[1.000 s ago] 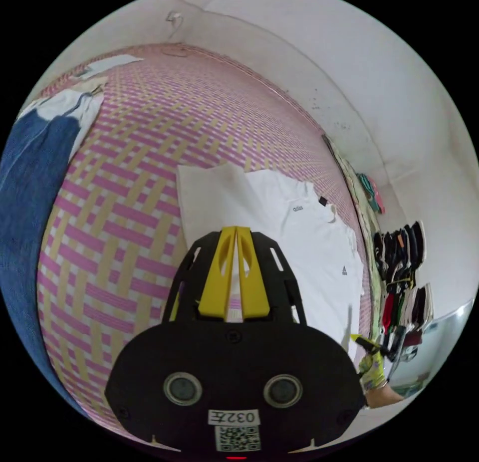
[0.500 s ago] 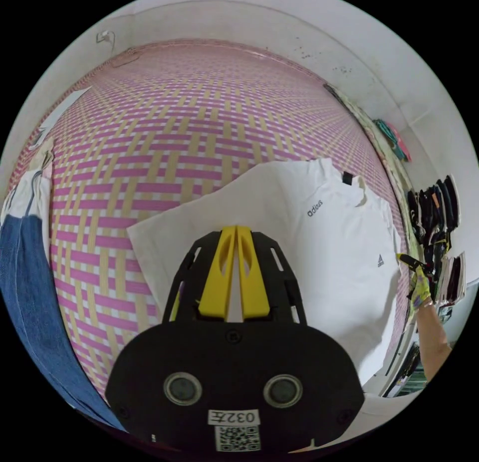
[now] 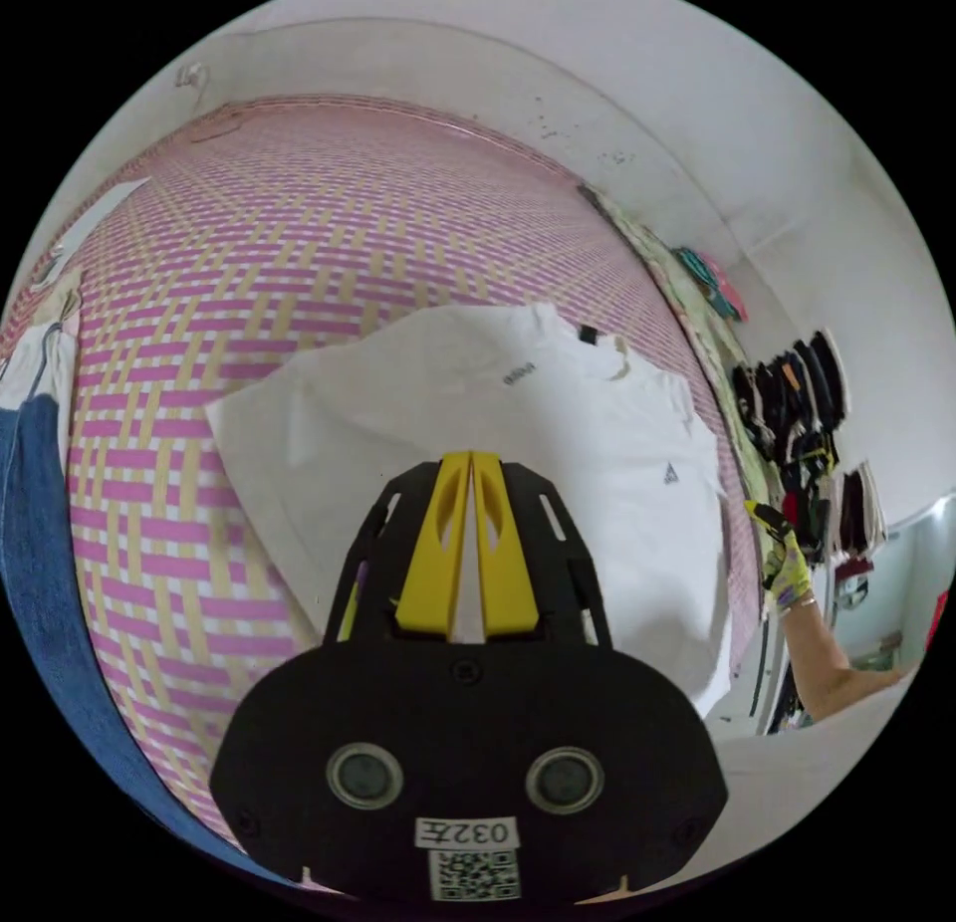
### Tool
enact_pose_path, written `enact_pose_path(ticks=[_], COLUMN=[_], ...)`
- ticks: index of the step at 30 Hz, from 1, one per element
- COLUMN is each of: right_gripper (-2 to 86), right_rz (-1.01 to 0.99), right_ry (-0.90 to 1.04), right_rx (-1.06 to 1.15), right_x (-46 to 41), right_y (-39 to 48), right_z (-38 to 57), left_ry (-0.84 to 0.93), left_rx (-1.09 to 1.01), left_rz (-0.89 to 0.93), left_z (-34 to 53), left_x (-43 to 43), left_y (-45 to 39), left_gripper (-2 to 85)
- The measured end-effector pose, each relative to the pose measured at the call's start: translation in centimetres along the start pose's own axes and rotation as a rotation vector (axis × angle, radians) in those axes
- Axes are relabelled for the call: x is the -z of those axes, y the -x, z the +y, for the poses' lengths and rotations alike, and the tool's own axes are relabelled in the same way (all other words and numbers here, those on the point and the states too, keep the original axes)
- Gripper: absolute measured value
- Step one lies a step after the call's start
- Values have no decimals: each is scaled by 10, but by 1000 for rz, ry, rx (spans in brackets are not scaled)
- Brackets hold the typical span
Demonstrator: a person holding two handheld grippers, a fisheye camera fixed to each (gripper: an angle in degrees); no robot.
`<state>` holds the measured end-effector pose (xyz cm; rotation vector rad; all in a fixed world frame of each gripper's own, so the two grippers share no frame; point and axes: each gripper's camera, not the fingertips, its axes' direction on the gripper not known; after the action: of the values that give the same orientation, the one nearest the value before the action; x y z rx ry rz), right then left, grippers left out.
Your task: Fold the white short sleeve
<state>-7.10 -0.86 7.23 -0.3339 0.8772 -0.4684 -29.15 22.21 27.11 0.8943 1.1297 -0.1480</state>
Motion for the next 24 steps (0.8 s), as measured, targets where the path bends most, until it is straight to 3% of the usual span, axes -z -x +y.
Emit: enact_pose_path(ticks=[11, 17, 24], right_gripper=[2, 63, 67], right_rz=[-146, -176, -202], right_ry=[28, 2, -16], right_rx=[-172, -174, -150], right_x=[95, 105, 104], right_y=[-108, -140, -168], right_z=[320, 382, 393], left_ry=[392, 495, 390], left_rx=[-202, -427, -544], left_rz=[362, 353, 304], left_z=[142, 150, 89], left_x=[-23, -30, -27], left_y=[-175, -273, -377], left_gripper=[-9, -8, 12])
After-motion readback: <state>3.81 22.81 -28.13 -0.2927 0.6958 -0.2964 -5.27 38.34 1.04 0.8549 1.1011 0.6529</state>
